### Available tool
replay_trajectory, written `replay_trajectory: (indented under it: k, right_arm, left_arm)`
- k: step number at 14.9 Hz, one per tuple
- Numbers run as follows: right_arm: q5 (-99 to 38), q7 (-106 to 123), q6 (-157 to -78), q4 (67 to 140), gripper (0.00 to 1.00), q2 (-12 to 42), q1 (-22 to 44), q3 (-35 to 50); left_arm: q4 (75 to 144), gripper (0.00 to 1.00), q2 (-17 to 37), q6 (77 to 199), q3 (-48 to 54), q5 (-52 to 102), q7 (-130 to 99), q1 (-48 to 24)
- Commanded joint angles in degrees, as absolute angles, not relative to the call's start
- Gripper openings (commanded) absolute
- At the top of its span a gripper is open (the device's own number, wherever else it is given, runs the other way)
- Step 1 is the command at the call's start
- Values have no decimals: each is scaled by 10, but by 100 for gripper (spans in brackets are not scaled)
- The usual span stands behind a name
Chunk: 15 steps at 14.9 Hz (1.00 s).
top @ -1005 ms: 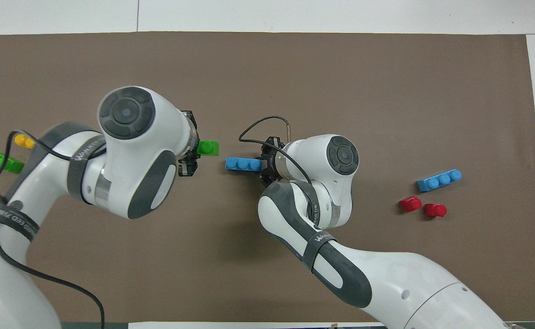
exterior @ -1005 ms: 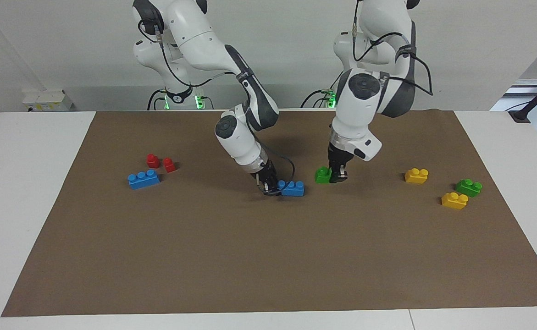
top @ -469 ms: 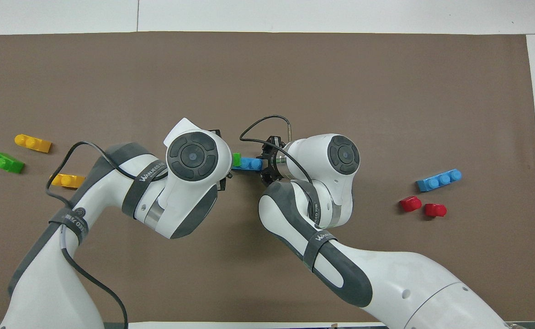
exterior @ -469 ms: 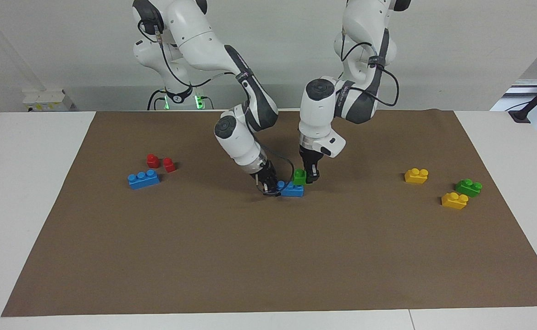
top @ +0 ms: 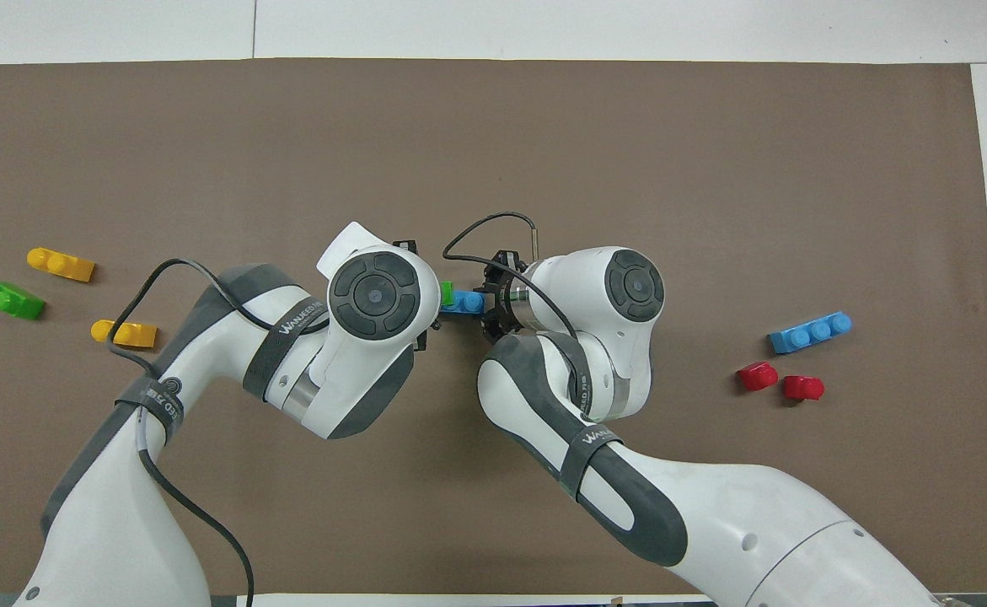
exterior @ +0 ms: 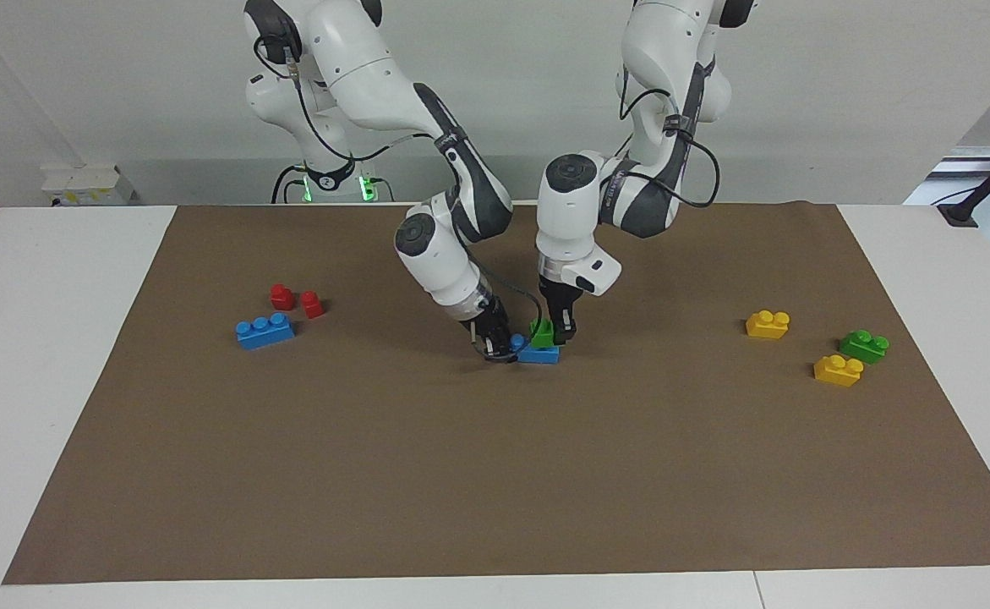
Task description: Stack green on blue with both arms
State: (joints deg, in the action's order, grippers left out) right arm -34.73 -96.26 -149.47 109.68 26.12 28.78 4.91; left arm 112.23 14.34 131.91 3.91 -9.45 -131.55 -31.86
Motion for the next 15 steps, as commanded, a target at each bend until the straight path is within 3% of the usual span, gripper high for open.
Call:
replay_trajectory:
  k: [1, 15]
  right_arm:
    - [-367, -941, -1507, 1104, 0, 258, 286, 51]
    - [-367, -941, -1506, 1104, 0, 258, 283, 51]
  left_arm:
    - [1128, 0, 150, 1322, 29, -108, -1336, -337]
    - [1126, 0, 168, 1333, 28, -167, -1385, -334]
